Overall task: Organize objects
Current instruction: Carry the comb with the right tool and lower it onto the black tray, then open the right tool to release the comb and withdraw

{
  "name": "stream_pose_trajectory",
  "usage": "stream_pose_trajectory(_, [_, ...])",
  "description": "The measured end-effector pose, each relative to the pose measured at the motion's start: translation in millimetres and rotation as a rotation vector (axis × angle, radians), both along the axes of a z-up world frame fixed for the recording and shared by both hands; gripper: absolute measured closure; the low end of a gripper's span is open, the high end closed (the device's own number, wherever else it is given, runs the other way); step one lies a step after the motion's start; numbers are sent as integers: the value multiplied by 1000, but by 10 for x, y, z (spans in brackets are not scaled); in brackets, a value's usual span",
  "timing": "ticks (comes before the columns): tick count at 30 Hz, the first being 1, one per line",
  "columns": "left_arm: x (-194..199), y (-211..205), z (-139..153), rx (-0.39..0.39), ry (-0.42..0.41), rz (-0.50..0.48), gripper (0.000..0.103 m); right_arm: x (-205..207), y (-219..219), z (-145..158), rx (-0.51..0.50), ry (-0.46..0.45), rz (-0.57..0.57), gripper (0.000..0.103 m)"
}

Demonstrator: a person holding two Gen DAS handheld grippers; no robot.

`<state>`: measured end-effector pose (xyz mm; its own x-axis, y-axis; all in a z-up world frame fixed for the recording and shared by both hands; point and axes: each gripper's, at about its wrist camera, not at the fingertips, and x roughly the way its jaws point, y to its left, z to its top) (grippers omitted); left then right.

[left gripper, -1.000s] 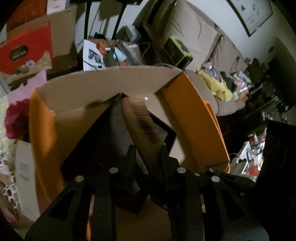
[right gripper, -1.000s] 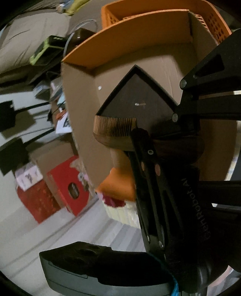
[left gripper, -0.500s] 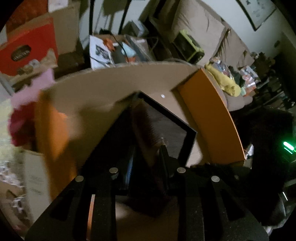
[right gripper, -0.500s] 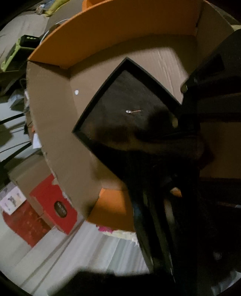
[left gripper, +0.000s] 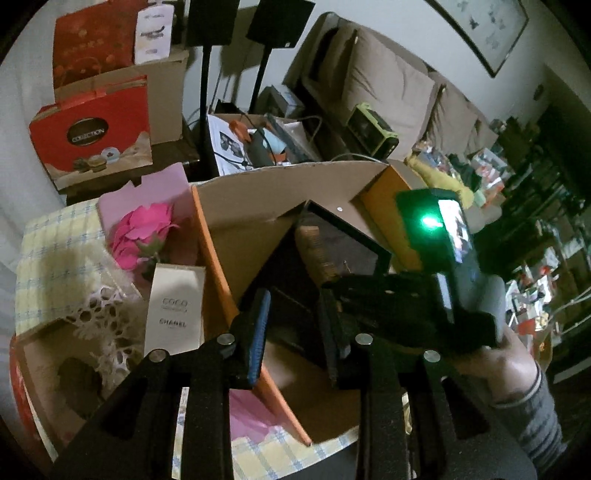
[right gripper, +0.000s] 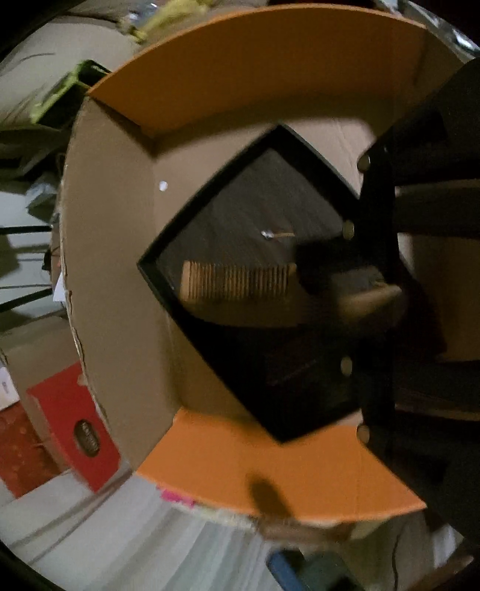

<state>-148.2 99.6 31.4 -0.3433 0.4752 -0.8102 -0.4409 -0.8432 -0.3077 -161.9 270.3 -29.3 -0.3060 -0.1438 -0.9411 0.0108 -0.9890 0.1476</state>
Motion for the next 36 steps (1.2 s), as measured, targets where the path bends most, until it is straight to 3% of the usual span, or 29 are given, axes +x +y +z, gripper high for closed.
stream_pose_trajectory(3, [73, -36, 29, 0, 22, -4, 67, -35, -62, -47, 46, -12, 17, 71])
stream_pose_trajectory(7, [131, -87, 42, 12, 29, -8, 66, -48, -147, -66, 122, -14, 42, 69])
stream_pose_trajectory(12, [189, -177, 30, 42, 27, 3, 66, -15, -188, -69, 108, -66, 35, 70])
stream_pose_trajectory(16, [207, -227, -12, 58, 17, 7, 66, 10, -226, -52, 124, -58, 24, 83])
stream_pose_trajectory(20, [245, -281, -39, 72, 11, 11, 66, 16, -38, -38, -24, -65, -74, 84])
stream_pose_trajectory(26, [250, -352, -65, 89, 2, 22, 66, 43, 366, -144, -416, -117, -266, 84])
stream_pose_trajectory(30, [251, -403, -75, 90, 1, 27, 66, 36, 333, -188, -456, -100, -307, 84])
stream_pose_trajectory(36, [260, -465, -75, 86, 5, 36, 66, -94, 203, -218, -428, -113, -294, 82])
